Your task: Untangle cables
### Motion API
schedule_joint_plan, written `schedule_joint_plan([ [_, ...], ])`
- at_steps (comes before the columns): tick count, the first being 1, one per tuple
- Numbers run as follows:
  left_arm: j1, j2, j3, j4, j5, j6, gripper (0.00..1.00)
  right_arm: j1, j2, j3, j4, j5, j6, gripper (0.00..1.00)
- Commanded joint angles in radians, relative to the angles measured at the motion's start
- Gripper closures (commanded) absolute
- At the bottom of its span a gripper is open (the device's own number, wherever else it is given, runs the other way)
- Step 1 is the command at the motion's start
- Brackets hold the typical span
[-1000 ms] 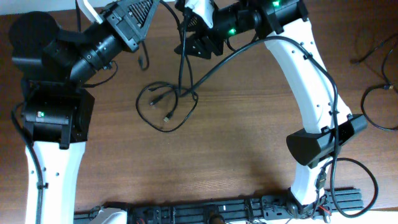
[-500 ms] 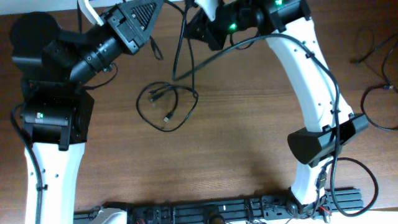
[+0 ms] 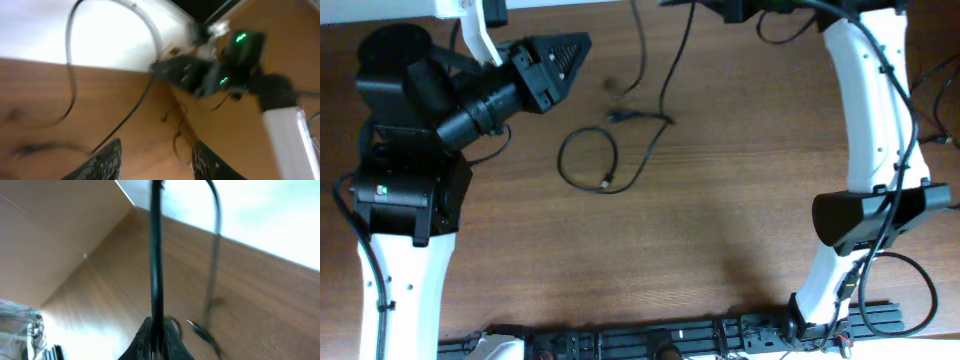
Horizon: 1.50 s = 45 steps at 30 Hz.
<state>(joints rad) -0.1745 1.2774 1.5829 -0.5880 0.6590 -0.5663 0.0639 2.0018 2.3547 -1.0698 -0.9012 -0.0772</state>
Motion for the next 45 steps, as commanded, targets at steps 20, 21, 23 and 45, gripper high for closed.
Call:
schedule_joint_plan([
  [20,-0.003,0.200,0.004,-0.462,0.420,1.053,0.50,-0.005,-0.109,0.311,0.679,-0.109,0.748,0.96],
  [21,-0.004,0.216,0.003,-0.478,0.431,1.096,0.49,-0.005,-0.109,0.311,0.679,-0.108,0.748,0.96],
  [23,-0.025,0.262,0.003,-0.521,0.479,1.236,0.47,-0.005,-0.109,0.311,0.679,-0.107,0.771,0.96],
  [45,-0.164,0.357,0.003,-0.468,0.509,1.510,0.29,-0.005,-0.109,0.311,0.678,-0.128,0.872,0.96],
])
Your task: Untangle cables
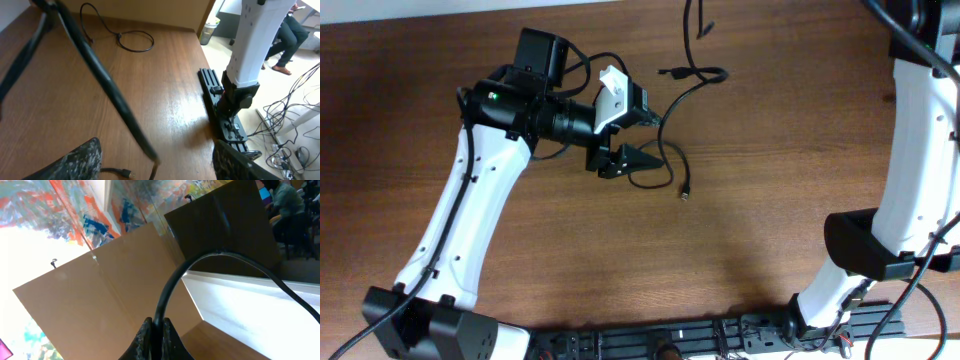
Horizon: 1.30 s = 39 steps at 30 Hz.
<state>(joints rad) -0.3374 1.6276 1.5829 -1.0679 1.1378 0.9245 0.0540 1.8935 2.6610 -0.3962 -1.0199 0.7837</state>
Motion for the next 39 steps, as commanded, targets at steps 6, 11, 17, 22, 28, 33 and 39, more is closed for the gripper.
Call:
schedule_joint_plan([
  [6,-0.078,0.021,0.003,0.142,0.070,-0.017,0.71,0.005,0.000,0.005,0.005,-0.024,0.011,0.96],
  [11,-0.106,0.029,0.003,0.207,-0.035,-0.204,1.00,-0.019,0.000,0.005,0.005,-0.037,-0.008,0.96],
  [17,-0.034,0.027,0.003,0.171,-0.034,-0.293,1.00,-0.110,0.000,0.005,-0.012,-0.106,-0.055,0.96],
  [22,0.091,0.026,0.003,0.063,-0.023,-0.293,1.00,-0.236,0.000,0.003,-0.049,-0.119,-0.054,0.96],
  [28,0.361,0.010,0.003,-0.006,0.089,-0.293,1.00,-0.430,0.000,0.003,-0.049,-0.199,-0.054,0.96],
  [33,0.555,0.008,0.003,-0.037,0.178,-0.293,1.00,-0.535,0.000,0.003,-0.051,-0.223,-0.056,0.96],
  [39,0.604,-0.012,0.004,-0.085,0.184,-0.293,1.00,-0.650,0.017,0.001,-0.308,-0.178,-0.317,0.96],
])
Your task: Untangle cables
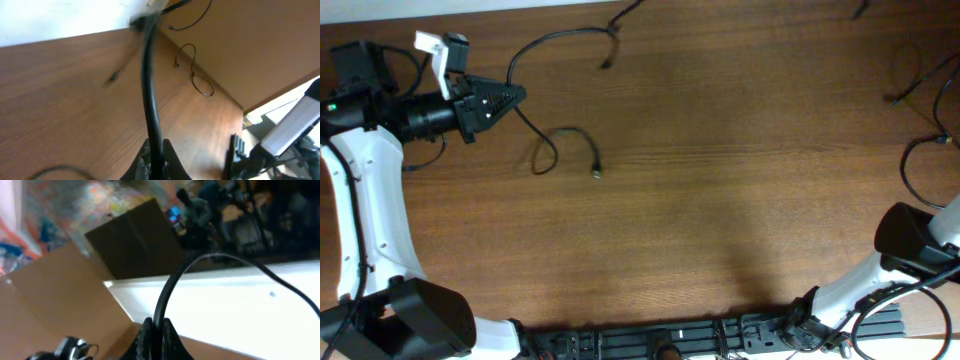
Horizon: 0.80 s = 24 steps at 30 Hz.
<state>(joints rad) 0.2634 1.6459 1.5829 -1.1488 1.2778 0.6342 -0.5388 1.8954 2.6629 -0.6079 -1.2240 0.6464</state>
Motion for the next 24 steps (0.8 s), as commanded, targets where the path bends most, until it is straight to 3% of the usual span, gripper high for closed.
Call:
schedule_joint_plan([
  [1,0.003,-0.038,0.005,0.006,0.047,-0.002,1.00,-0.083,0.019,-0.002,-0.188,0.079,-0.252,0.96],
  [6,0.033,-0.076,0.037,0.056,0.069,-0.021,1.00,-0.174,0.031,-0.003,-0.493,0.361,-0.555,0.96],
  [16,0.011,-0.197,0.045,0.057,0.107,-0.063,0.98,-0.235,0.136,-0.005,-0.537,0.706,-0.565,0.96],
  [21,-0.032,-0.243,0.045,0.068,0.107,-0.068,0.98,-0.235,0.209,-0.005,-0.558,0.773,-0.568,0.96],
  [24,-0.091,-0.256,0.045,0.149,0.106,-0.151,0.98,-0.237,0.259,-0.008,-0.595,0.910,-0.591,0.96],
])
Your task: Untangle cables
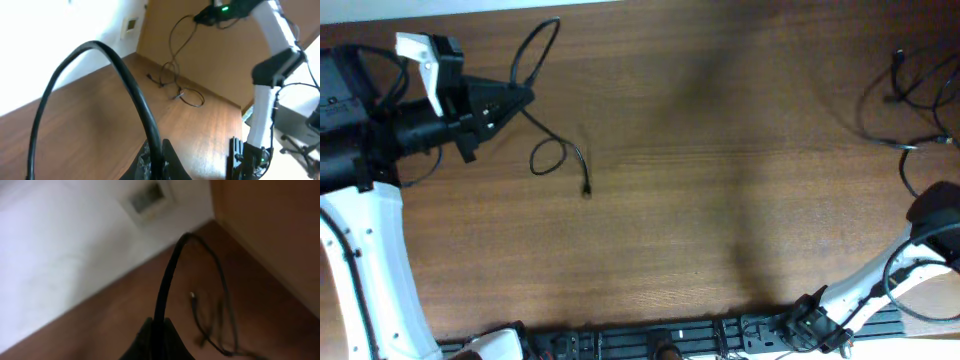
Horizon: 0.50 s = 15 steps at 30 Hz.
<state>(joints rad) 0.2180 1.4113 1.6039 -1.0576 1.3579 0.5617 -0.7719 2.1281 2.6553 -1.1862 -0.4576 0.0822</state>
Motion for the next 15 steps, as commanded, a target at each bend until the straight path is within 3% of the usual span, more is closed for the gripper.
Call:
schedule_joint_plan([
  [1,-0.072,-0.022,0.024,0.109,0.022,-0.128,0.98,-0.009,0.041,-0.003,-0.033,0.224,-0.025,0.96],
  [4,-0.109,-0.022,0.024,0.174,0.008,-0.198,0.98,-0.014,0.056,-0.008,-0.051,0.383,-0.010,0.96],
  [8,-0.158,-0.022,0.024,0.235,-0.046,-0.263,0.96,-0.035,0.073,-0.008,-0.110,0.644,0.188,0.96],
  [11,-0.179,-0.023,0.024,0.234,-0.045,-0.263,0.96,-0.055,0.085,-0.008,-0.117,0.644,0.196,0.96],
  [12,-0.183,-0.023,0.024,0.235,-0.045,-0.262,0.95,-0.058,0.086,-0.010,-0.117,0.620,0.196,0.25],
  [13,-0.184,-0.023,0.024,0.235,-0.045,-0.262,0.95,-0.061,0.086,-0.011,-0.116,0.584,0.196,0.01],
  [15,-0.184,-0.023,0.024,0.234,-0.045,-0.263,0.94,-0.061,0.086,-0.011,-0.112,0.468,0.196,0.01],
])
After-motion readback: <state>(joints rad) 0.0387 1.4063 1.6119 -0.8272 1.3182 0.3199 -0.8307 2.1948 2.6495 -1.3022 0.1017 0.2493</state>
